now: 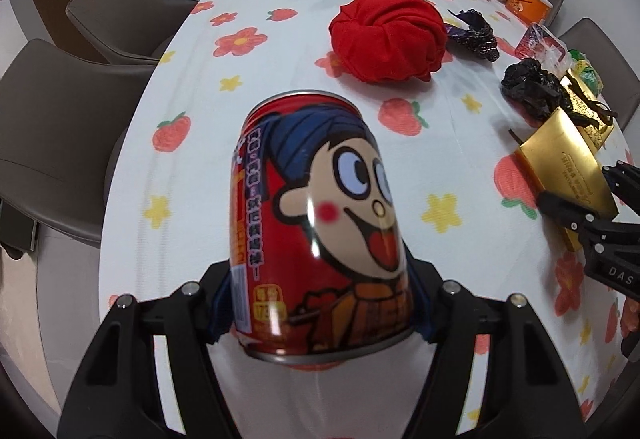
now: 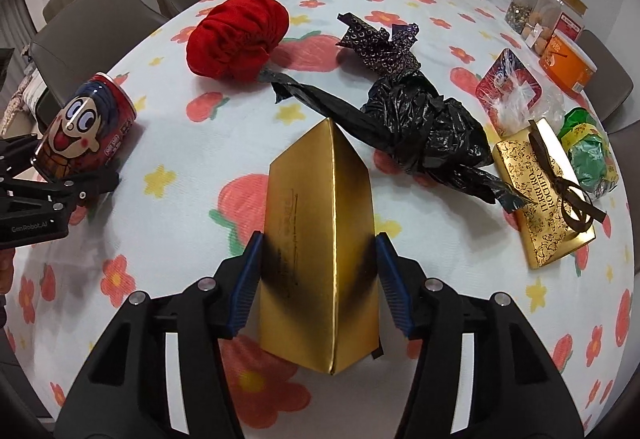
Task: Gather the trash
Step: 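Grasp the red drink can with the left tool while the right tool grasps the gold box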
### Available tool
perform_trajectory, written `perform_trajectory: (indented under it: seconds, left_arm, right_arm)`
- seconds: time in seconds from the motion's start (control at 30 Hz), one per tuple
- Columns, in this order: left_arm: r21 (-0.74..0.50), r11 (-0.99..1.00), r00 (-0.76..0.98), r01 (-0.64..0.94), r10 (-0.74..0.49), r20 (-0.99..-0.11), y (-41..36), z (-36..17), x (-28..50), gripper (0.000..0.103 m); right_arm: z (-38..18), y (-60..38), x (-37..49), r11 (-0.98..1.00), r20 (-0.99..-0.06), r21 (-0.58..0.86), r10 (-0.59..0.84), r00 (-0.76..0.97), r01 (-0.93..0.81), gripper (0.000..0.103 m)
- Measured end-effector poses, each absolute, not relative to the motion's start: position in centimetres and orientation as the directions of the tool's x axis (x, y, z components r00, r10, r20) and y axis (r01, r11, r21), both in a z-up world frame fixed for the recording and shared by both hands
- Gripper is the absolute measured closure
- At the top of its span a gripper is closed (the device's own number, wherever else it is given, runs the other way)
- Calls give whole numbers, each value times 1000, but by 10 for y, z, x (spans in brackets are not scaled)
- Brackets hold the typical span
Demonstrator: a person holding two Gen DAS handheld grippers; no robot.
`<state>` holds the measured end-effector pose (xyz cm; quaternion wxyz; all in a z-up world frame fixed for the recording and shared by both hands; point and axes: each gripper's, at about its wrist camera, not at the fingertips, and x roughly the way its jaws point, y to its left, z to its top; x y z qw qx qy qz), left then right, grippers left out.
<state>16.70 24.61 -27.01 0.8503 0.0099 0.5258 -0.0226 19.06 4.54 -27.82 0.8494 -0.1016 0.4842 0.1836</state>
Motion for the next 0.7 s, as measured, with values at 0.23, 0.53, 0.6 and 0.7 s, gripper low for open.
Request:
perform_trajectory:
  seconds: [0.23,0.53,0.6,0.7]
  left_arm:
    - [-40,996,464,84,-75,-882,234,-254,164,37]
    - [-68,983,463,170,-140,-875,207,-232,142,37]
    - [-74,977,464,202,-162,-871,198,-226,138,37]
    - [-77,963,468,256,-194,-862,180,-218,134,37]
  right_arm:
    - [-260,45,182,916,-845,45,248,473,-399,50]
    - [-231,30,155,934,-824,75,256,505,-350,50]
    - [-226,23,147,941,-820,77,248,517,-328,50]
    - [-220,10,135,956,-813,74,223,537,-285,50]
